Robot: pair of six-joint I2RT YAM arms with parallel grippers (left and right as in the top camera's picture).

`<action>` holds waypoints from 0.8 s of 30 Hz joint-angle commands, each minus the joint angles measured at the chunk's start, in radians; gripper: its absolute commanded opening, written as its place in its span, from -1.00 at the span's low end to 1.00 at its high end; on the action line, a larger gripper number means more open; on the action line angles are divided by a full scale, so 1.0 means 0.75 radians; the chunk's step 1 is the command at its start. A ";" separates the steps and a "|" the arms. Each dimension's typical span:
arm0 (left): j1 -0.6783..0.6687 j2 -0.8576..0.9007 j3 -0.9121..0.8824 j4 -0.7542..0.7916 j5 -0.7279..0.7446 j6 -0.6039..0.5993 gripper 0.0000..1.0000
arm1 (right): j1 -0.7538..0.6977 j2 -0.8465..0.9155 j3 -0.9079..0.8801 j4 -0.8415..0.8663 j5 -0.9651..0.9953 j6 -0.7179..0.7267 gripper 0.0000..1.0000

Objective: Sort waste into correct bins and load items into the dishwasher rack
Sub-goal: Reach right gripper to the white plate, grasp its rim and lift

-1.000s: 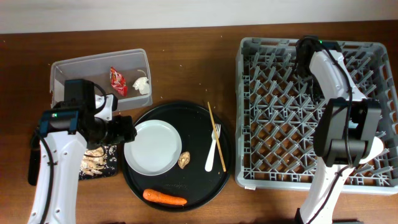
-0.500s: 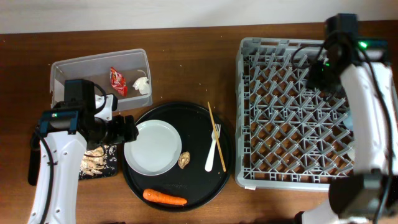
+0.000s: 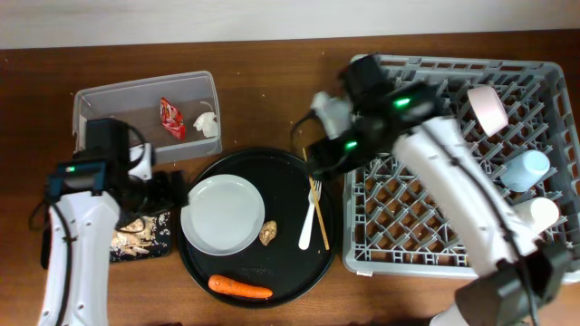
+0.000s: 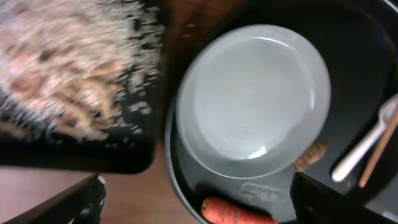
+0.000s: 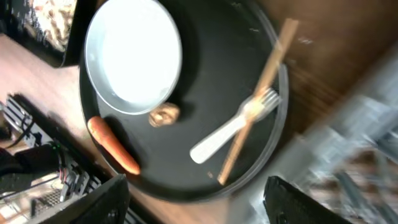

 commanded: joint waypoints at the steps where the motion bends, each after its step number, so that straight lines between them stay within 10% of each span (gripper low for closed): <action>1: 0.199 -0.005 -0.011 -0.021 -0.054 -0.094 0.92 | 0.162 0.121 -0.040 0.120 0.031 0.095 0.45; 10: 0.458 -0.005 -0.011 -0.040 -0.053 -0.166 0.98 | 0.412 0.477 -0.040 0.354 0.443 0.339 0.41; 24: 0.457 -0.005 -0.011 -0.035 -0.053 -0.166 0.98 | 0.478 0.644 -0.049 0.513 0.428 0.409 -0.31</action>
